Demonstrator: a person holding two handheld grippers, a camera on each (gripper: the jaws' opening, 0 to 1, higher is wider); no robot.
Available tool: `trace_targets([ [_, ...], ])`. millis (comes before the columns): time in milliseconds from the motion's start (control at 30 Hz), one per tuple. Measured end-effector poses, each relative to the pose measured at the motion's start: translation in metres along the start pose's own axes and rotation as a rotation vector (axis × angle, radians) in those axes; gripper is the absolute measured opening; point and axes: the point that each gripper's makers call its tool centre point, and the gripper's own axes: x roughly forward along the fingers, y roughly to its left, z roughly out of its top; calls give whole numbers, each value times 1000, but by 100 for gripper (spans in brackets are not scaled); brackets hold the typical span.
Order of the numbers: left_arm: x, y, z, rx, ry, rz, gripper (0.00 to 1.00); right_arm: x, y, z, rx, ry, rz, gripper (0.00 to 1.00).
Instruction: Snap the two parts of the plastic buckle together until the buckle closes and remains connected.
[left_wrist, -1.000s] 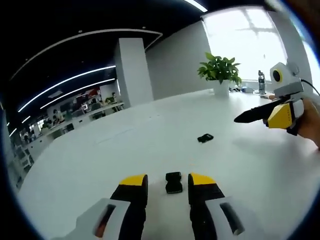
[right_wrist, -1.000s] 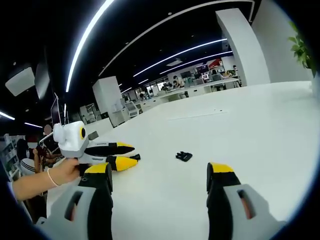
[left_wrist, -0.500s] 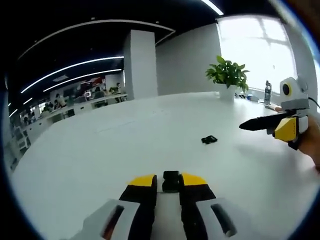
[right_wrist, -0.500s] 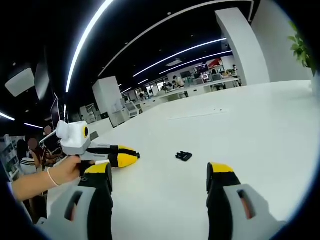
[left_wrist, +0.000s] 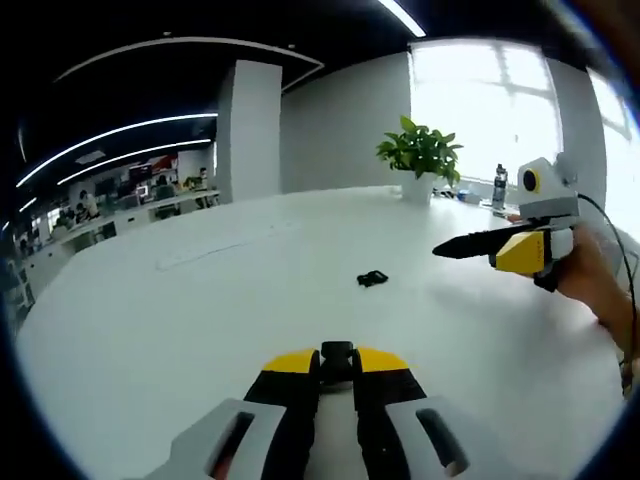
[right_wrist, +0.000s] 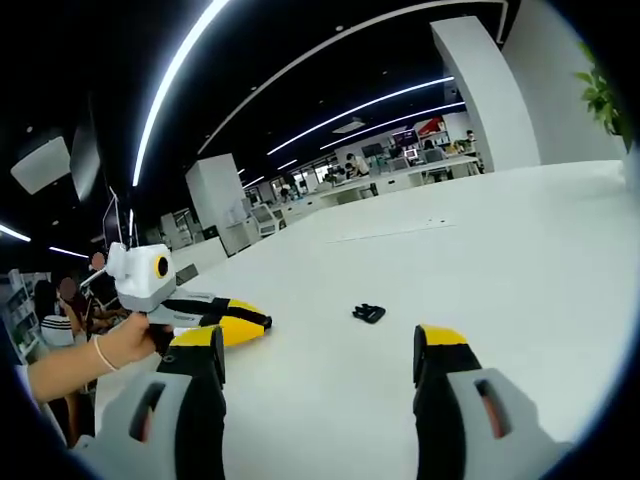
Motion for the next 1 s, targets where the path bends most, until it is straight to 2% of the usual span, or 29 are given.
trace_targets([
  [133,-7,-13,1,63,-17,-75,12,0,1,-1,0,2,1,77],
  [233,-16,-20,-1,46,-54,-151,12,0,-2,-1,2,5,-2,77],
  [433,-29,-20,3,25,-110,-162,12,2,-6,-3,2,15,-9,77],
  [500,-32,-22,2,43,-113,-164,12,2,-7,-4,0,19,-11,77],
  [600,-31,-19,-4,104,-104,-130,12,2,-10,-5,0,26,-19,77],
  [667,-33,-23,-6,116,-96,-136,12,2,-11,-6,1,25,-23,77],
  [1000,-50,-34,-3,100,-123,-265,12,-1,-12,-4,3,15,-24,77],
])
